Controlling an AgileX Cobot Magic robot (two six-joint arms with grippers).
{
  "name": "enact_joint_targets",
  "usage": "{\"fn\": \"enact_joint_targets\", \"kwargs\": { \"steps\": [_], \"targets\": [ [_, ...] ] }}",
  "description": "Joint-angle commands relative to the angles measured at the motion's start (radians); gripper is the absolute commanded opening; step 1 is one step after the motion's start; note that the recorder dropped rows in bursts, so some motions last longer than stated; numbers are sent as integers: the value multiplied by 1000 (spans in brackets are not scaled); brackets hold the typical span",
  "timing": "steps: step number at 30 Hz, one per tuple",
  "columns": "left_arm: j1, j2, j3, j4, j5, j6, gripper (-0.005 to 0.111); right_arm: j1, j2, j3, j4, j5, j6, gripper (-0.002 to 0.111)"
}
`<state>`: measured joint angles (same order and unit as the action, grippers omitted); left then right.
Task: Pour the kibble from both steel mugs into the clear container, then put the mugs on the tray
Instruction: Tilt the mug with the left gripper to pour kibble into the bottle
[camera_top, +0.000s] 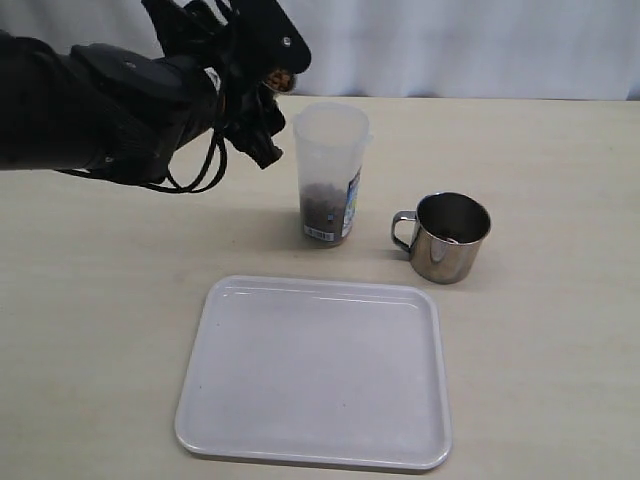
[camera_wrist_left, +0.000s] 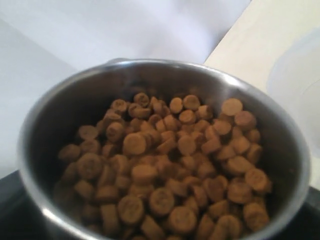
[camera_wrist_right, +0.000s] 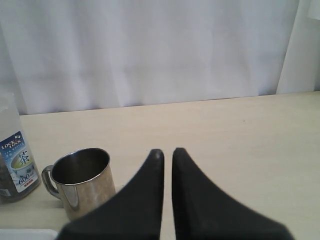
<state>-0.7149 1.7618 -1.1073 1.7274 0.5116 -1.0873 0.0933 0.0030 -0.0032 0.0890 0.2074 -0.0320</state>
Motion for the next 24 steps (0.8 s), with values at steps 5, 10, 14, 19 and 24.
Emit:
{"fn": "enact_joint_targets", "kwargs": {
  "steps": [5,10,14,19,24],
  "targets": [
    [-48,41,-24,17,92,120,0,3,-3,3,5,3,-5,5],
    [-53,41,-24,17,82,122,0,3,-3,3,5,3,-5,5],
    [-53,43,-52,17,77,124,0,3,-3,3,5,3,-5,5],
    [-53,45,-79,17,76,151,0,3,-3,3,5,3,-5,5],
    [-53,68,-82,17,92,210,0,3,-3,3,5,3,-5,5]
  ]
}}
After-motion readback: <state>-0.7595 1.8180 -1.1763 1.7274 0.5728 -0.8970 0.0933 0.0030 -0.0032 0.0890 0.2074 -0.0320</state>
